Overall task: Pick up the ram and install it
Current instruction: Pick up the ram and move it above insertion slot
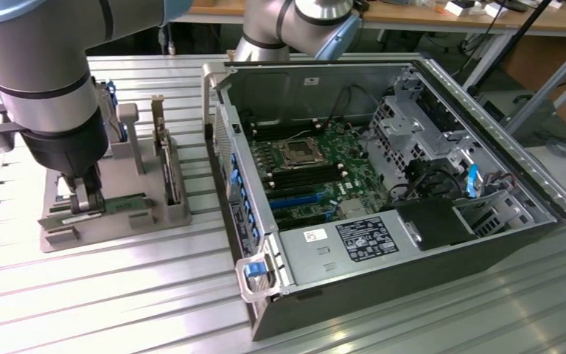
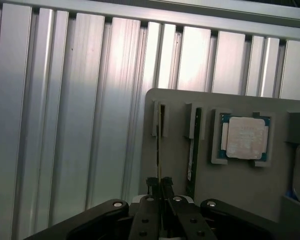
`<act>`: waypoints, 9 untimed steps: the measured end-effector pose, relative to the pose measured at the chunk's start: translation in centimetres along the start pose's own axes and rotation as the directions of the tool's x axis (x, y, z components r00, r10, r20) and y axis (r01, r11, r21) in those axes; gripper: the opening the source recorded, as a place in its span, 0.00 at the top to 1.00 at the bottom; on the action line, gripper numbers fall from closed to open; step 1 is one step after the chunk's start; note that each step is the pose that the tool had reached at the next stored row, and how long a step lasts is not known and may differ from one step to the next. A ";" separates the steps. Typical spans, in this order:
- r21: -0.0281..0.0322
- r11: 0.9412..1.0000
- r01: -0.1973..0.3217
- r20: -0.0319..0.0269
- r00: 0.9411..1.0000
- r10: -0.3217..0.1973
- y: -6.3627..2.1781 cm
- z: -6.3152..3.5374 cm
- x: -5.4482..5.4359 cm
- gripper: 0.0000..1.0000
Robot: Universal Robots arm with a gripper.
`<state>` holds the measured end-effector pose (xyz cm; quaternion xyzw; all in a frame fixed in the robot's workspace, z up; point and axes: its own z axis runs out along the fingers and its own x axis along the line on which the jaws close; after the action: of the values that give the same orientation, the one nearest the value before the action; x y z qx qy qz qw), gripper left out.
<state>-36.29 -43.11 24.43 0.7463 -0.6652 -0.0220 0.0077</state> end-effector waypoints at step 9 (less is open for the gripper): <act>0.000 1.000 0.000 0.000 1.000 0.000 0.05 -1.21 0.0 0.87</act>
<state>-36.29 -43.10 25.64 0.7463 -0.6652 -0.0220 0.0077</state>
